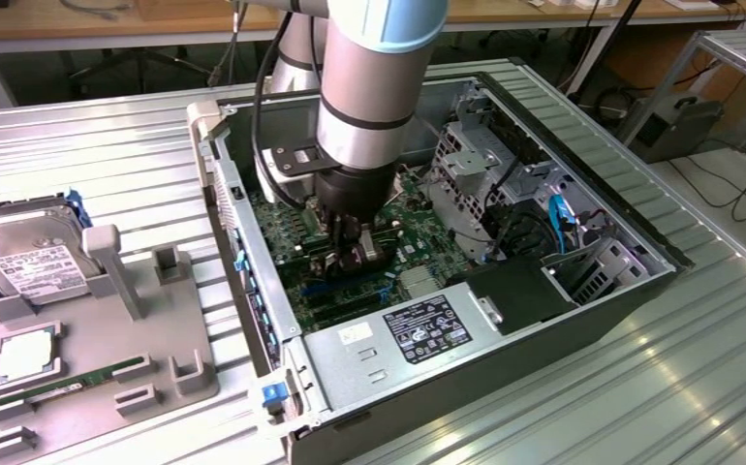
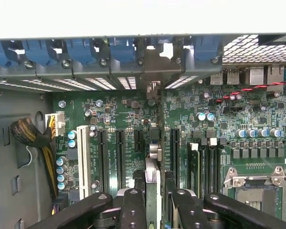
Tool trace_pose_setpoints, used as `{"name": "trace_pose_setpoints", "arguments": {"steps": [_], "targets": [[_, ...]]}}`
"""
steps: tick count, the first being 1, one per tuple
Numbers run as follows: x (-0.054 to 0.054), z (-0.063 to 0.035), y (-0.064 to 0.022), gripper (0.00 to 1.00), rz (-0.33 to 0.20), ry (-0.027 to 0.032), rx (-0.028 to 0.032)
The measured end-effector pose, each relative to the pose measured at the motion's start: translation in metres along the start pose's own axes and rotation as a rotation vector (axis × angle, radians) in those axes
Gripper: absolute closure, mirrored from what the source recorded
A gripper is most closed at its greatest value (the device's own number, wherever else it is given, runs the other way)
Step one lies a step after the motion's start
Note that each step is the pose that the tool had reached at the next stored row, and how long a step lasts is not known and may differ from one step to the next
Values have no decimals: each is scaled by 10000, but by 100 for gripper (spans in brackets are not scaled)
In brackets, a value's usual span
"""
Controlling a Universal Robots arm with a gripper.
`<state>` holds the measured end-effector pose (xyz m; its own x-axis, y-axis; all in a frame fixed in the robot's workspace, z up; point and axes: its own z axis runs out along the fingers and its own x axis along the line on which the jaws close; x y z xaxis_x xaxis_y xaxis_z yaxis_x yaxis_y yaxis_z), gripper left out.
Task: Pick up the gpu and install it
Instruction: 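Insert the gpu into the slot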
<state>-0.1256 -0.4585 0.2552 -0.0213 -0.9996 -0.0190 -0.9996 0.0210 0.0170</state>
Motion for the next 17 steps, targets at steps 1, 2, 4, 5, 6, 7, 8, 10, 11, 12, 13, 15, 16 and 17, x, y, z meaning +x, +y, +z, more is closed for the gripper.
{"name": "trace_pose_setpoints", "arguments": {"steps": [1, 2, 4, 5, 6, 7, 8, 10, 11, 12, 13, 15, 16, 17], "targets": [[-6, 0, 0, 74, -1, -1, -1], [-8, 0, 0, 74, -1, -2, 0], [-13, 0, 1, 74, -1, -5, -1], [-14, 1, 2, 74, -1, -5, -1], [-15, 1, 2, 74, -1, -5, 0], [-15, 1, 4, 74, 0, -4, 0], [-18, 8, 3, 74, -2, -22, 11], [-15, 16, 4, 74, -1, -11, 3], [-14, 17, 5, 74, 0, -3, -2], [-14, 18, 5, 74, 0, 0, -3], [-14, 18, 5, 74, 0, -2, -2], [-14, 20, 5, 74, 0, -5, 0], [-15, 21, 6, 74, 2, -9, 0], [-15, 21, 5, 73, 1, -8, 0]]}}
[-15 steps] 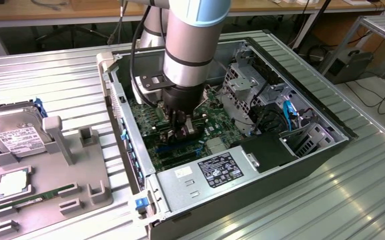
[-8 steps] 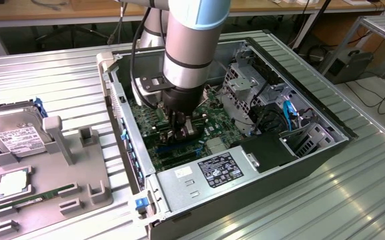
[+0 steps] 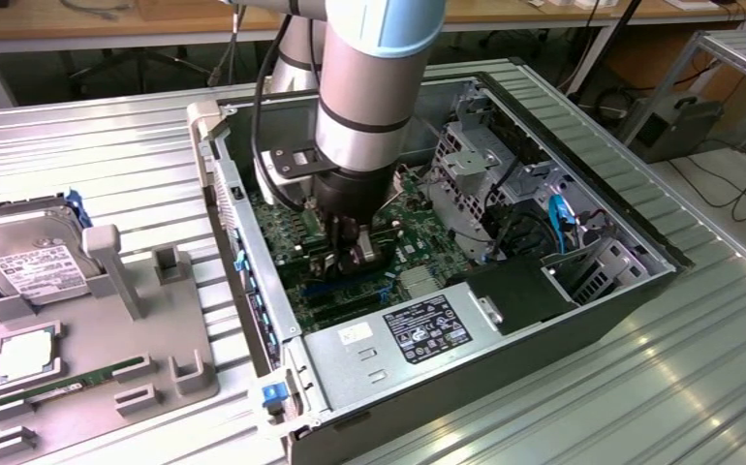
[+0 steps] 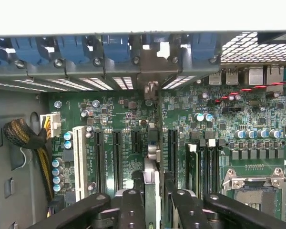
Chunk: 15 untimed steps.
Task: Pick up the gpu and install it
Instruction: 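Insert the gpu into the slot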
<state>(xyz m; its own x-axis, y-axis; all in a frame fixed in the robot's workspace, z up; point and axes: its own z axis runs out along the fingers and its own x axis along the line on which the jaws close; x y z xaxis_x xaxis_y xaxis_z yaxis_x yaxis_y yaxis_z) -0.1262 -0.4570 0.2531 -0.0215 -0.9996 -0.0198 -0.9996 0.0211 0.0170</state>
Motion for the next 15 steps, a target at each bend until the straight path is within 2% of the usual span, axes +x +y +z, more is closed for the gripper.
{"name": "trace_pose_setpoints", "arguments": {"steps": [1, 2, 3, 5, 15], "targets": [[0, 0, 0, 67, 0, -1, 0], [0, -4, 0, 67, -1, 3, -1], [0, -15, 0, 60, -1, 3, 0], [-1, -54, 0, 60, -1, 2, 0], [-7, -379, 6, 60, -1, 3, 0]]}}
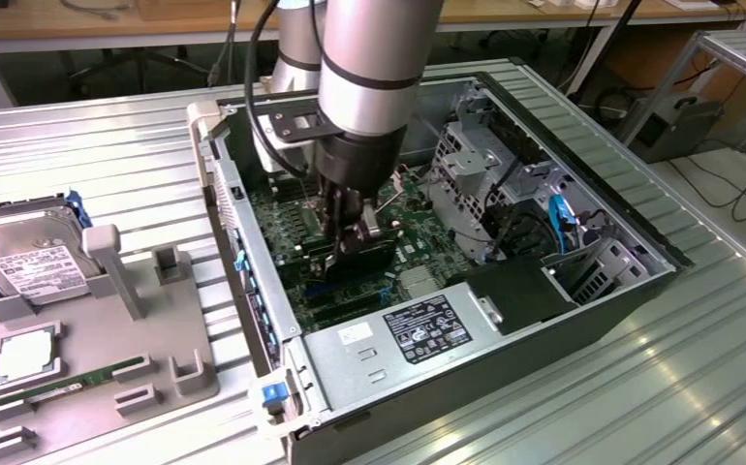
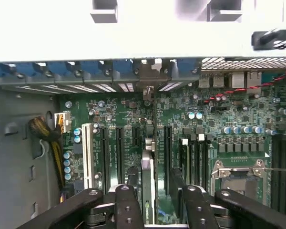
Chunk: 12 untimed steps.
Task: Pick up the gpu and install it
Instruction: 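Insert the gpu into the slot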
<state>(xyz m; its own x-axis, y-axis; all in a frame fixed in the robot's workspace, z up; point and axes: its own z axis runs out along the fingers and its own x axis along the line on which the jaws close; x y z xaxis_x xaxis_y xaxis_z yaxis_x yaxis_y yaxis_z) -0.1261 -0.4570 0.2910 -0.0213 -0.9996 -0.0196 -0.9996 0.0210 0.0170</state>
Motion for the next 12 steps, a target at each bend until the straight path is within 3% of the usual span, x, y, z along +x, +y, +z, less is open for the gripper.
{"name": "trace_pose_setpoints", "arguments": {"steps": [2, 7, 12], "targets": [[-1, -45, 1, 62, 0, 1, 0], [-7, -48, 1, 89, 0, 0, 0], [-13, 5, 0, 89, -1, 1, 11]]}}
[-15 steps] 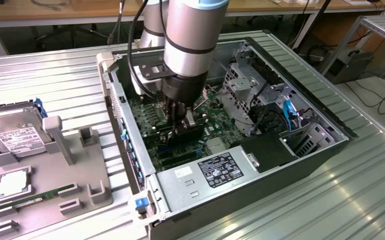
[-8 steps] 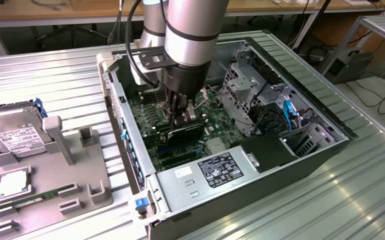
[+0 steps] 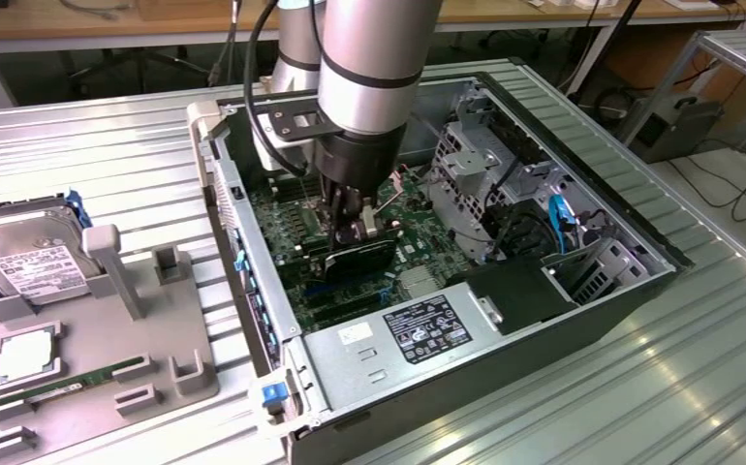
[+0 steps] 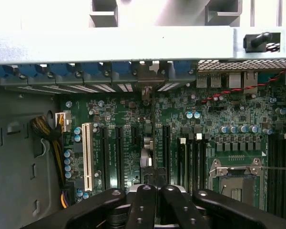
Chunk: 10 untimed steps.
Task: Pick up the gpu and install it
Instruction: 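Insert the gpu into the slot, then press down on the gpu until it lock into place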
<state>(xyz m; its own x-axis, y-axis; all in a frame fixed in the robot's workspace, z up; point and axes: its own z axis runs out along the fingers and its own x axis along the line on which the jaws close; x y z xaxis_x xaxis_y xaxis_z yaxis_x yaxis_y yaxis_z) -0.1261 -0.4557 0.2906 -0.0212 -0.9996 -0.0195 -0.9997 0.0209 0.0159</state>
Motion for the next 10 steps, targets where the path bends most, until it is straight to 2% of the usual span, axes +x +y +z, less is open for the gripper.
{"name": "trace_pose_setpoints", "arguments": {"steps": [10], "targets": [[0, 1, 0, 89, 1, -1, 0]]}}
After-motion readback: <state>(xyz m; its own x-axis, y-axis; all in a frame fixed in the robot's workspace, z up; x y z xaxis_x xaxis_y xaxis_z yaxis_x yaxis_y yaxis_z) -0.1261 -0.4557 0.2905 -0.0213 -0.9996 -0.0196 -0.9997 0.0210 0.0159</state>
